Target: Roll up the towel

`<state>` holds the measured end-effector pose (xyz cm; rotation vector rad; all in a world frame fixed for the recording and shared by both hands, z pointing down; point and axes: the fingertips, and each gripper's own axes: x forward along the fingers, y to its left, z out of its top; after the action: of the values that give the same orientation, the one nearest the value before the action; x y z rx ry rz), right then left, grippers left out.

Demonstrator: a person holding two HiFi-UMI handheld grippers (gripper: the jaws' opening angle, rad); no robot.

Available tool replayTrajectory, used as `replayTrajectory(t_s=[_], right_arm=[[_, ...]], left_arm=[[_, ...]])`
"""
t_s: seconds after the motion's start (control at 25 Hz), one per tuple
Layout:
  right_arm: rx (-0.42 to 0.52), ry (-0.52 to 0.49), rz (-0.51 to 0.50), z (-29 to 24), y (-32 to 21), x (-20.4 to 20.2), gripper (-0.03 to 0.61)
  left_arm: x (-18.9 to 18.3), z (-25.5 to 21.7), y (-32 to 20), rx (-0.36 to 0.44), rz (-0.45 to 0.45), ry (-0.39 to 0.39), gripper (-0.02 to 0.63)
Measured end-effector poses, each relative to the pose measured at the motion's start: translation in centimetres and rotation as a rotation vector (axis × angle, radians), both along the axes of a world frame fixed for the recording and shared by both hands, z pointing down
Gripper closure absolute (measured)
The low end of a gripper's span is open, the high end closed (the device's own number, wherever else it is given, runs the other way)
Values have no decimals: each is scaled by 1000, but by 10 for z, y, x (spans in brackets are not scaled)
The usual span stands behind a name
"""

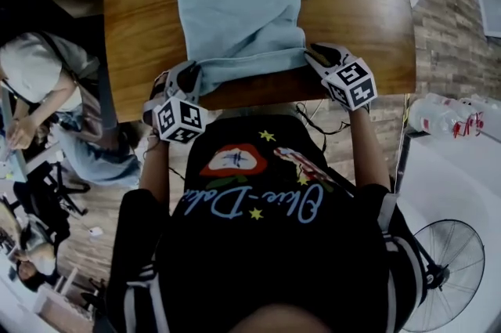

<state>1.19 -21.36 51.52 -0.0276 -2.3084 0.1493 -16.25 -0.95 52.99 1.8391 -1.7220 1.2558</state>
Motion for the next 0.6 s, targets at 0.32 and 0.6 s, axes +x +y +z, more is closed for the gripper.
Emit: replayTrajectory(t_s=[0.32, 0.6], right_arm=[[114, -115, -80, -50, -17, 1, 451], [160, -112, -549, -43, 76, 8, 451]], left_arm=[[-16, -31, 13, 97, -232, 158, 442], [2, -55, 34, 96, -276, 97, 442]])
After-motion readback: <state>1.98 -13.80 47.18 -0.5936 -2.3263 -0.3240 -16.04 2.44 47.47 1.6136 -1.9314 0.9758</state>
